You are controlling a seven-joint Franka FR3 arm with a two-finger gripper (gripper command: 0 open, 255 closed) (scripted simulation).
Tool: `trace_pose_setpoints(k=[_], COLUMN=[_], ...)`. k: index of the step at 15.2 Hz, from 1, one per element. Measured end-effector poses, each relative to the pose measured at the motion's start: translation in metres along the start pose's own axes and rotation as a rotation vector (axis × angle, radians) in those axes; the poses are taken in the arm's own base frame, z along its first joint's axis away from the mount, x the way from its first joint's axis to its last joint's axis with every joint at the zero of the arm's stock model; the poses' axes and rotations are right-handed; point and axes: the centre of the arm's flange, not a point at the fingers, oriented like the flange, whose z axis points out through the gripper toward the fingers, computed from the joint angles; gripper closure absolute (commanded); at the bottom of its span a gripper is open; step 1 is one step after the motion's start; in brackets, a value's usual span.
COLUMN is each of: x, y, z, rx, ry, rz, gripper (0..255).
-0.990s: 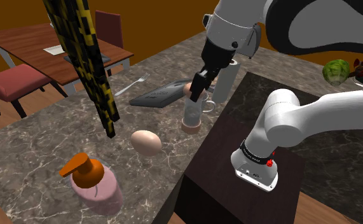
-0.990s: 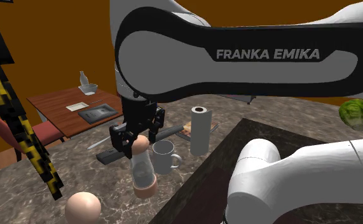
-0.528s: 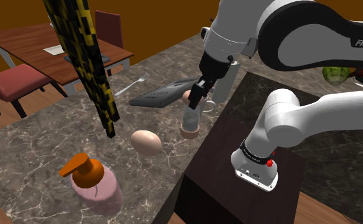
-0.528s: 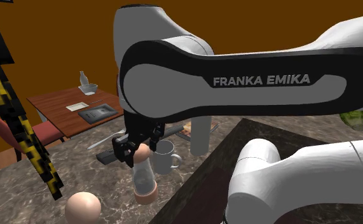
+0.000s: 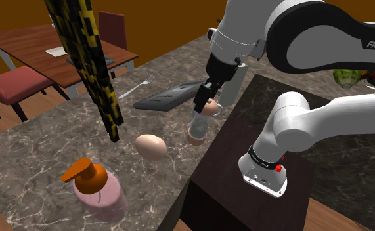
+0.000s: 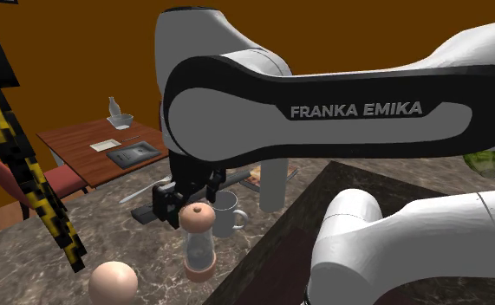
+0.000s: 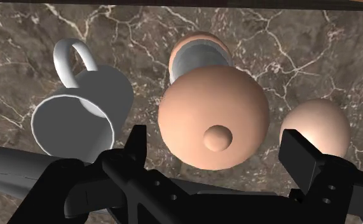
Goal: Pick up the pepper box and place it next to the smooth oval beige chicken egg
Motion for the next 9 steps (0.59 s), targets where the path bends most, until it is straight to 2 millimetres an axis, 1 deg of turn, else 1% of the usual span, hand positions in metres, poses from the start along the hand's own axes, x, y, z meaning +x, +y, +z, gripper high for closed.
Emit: trace_pose_setpoints(k=[3, 4, 7, 9], x=[0.0, -0.001, 0.0, 0.0], y=[0.0, -0.001, 0.0, 0.0], z=[0.0, -0.007, -0.039, -0.047], rx=[0.0, 0.0, 0.001, 0.0], ry=[0.0, 0.001, 0.001, 0.001], rz=[0.0, 0.0, 0.0, 0.0], gripper=[0, 0, 0, 0])
